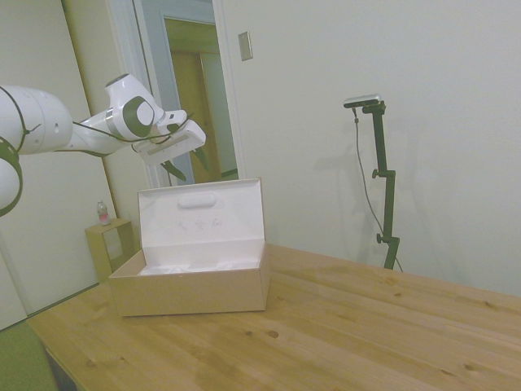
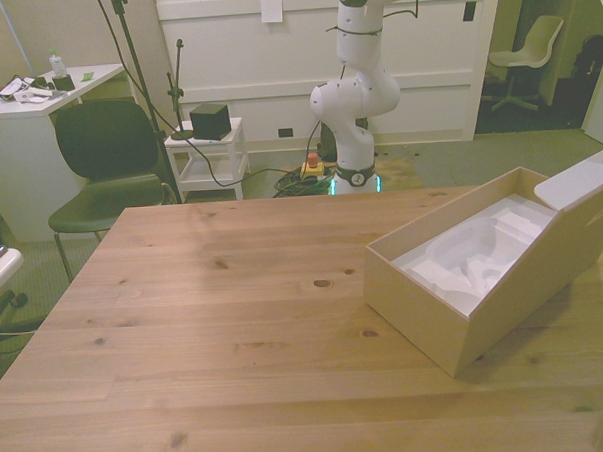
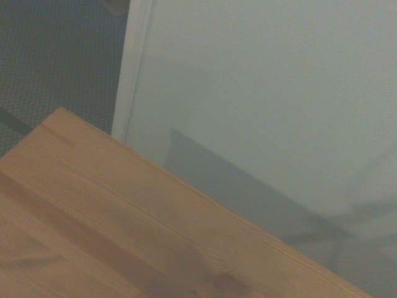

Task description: Close the box

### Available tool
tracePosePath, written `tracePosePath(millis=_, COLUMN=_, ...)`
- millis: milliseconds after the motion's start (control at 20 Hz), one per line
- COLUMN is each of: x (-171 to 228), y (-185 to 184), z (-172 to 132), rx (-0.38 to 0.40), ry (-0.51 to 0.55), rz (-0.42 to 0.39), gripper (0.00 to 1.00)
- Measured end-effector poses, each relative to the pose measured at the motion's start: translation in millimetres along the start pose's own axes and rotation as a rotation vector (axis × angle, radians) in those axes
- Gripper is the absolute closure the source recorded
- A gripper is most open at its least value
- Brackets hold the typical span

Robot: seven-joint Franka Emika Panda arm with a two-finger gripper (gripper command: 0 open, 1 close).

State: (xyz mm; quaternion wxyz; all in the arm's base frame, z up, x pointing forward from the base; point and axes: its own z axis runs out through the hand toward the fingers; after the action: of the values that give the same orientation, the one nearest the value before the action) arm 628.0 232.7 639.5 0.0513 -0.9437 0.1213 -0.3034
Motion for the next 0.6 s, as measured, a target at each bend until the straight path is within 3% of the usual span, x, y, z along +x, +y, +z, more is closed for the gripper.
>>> tracePosePath(millis=300, x=-0.3, y=-1.5, z=28.2, rx=-0.046, ry=-0.047, rz=0.001, gripper=0.00)
tracePosePath(millis=600, x=2.8, y=27.0, z=20.1, rx=-0.130, ry=-0.123, rz=0.066, gripper=0.00)
